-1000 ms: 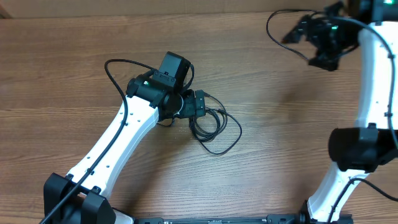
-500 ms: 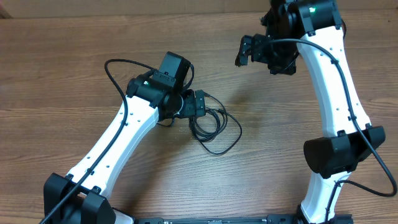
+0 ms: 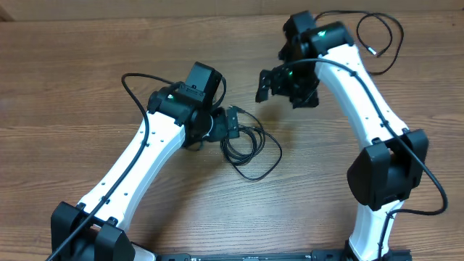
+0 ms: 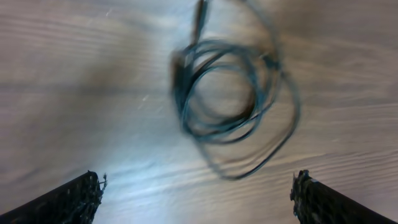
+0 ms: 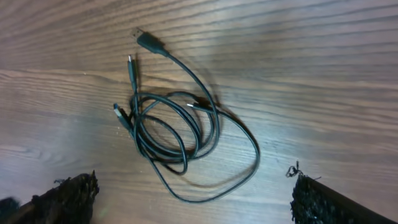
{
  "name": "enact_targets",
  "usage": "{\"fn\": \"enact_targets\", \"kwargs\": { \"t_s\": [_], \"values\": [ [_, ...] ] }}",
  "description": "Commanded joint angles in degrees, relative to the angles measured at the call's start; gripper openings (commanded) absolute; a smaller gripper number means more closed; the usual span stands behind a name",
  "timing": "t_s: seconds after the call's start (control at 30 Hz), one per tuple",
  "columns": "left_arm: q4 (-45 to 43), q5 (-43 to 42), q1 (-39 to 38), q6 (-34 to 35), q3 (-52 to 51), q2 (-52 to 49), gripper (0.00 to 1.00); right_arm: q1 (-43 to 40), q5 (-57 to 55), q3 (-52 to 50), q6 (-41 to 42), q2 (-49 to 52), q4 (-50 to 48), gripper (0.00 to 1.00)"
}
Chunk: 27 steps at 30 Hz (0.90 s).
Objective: Untangle cables
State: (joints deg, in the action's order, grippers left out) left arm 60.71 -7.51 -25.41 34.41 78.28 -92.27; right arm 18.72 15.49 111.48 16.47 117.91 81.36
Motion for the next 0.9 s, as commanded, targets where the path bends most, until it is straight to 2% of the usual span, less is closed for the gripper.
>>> {"fn": "enact_targets", "kwargs": {
  "t_s": [0.0,0.3,0.5,0.63,0.73,0.87],
  "values": [
    [3.6,6.5,0.4,2.8,-0.2,0.0,1.0,0.0,0.7,-3.3,0.0,-2.4,-2.8,1.0],
    [3.9,6.3,0.3,2.3,-0.2,-1.9,1.0,0.0,0.7,-5.1,1.5,-2.1,-5.3,1.0],
    [3.8,-1.5,0.1,-3.8,-0.2,-6.7,0.99,0.0,0.7,-5.2,1.5,-2.1,-7.0,1.0],
    [2.9,-1.6,0.1,-5.5,-0.2,-11.3,0.94,0.0,0.7,-5.2,1.5,-2.1,-8.1,1.0],
    [0.8,-1.6,0.1,-5.6,-0.2,-14.3,0.81,0.0,0.0,-5.2,1.5,-2.1,-8.3,1.0],
    [-2.1,-3.3,0.1,-7.1,-0.2,-17.2,0.79,0.0,-0.4,-5.2,1.5,-2.1,-8.7,1.0]
  ]
}}
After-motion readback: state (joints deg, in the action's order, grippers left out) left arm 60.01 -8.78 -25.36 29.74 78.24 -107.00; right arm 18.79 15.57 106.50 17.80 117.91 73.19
